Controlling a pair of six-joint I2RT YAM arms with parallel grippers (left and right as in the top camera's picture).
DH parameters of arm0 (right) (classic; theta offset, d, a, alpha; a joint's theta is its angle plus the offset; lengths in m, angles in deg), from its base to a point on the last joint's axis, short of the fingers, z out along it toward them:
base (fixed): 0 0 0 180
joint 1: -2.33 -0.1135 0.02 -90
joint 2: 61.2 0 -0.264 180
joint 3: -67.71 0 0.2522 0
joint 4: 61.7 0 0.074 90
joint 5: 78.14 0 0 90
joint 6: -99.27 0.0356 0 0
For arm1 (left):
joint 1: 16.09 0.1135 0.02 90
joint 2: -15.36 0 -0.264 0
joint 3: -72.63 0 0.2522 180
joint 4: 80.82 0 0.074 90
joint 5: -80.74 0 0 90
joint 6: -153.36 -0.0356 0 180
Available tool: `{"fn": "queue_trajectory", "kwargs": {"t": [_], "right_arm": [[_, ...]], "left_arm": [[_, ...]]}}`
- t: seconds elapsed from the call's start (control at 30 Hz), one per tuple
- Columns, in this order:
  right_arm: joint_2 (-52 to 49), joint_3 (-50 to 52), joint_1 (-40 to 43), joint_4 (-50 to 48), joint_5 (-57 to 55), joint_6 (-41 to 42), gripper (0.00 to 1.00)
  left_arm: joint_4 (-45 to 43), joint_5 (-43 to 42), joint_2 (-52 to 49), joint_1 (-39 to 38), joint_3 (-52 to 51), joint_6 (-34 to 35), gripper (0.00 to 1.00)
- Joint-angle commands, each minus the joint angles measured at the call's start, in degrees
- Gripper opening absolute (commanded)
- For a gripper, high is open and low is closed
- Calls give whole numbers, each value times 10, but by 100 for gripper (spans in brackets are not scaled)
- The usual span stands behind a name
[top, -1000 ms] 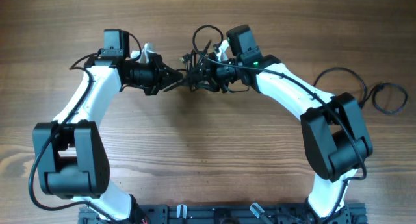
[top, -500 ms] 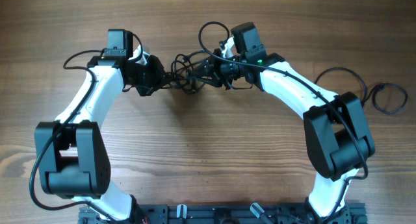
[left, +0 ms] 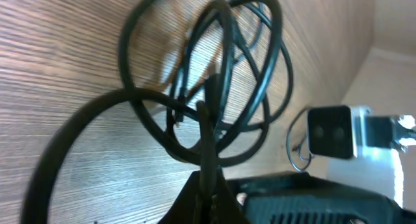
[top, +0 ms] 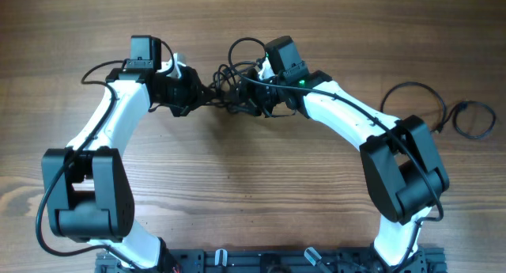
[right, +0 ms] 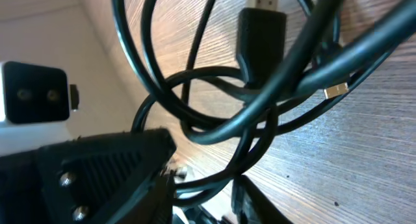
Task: Untangle cables
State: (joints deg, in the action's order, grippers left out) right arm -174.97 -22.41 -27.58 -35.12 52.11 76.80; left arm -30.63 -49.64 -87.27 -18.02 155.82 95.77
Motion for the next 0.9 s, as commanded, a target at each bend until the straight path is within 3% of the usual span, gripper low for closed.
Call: {"fn": "queue_trajectory", "kwargs": {"t": [0.0,0.4,0.53,0.6,0.73,0.87], "right_arm": [[7,0,2,-5,-30,9,30],[7,0,-5,15,13,0,27],[7,0,-5,20,22,-8,31],[7,0,-5,26,19,-108,25],[7,0,-2,48,0,-243,26],[7,0,2,50,5,-171,26]], "left_arm": [[0,-54,6,-2,-1,-50,4],[-12,-20,6,-2,-1,-70,4],[-25,-20,6,-2,-1,-134,4],[-25,-20,6,-2,-1,-189,4],[-22,-20,6,-2,-1,-203,4],[-22,-20,6,-2,-1,-217,4]]}}
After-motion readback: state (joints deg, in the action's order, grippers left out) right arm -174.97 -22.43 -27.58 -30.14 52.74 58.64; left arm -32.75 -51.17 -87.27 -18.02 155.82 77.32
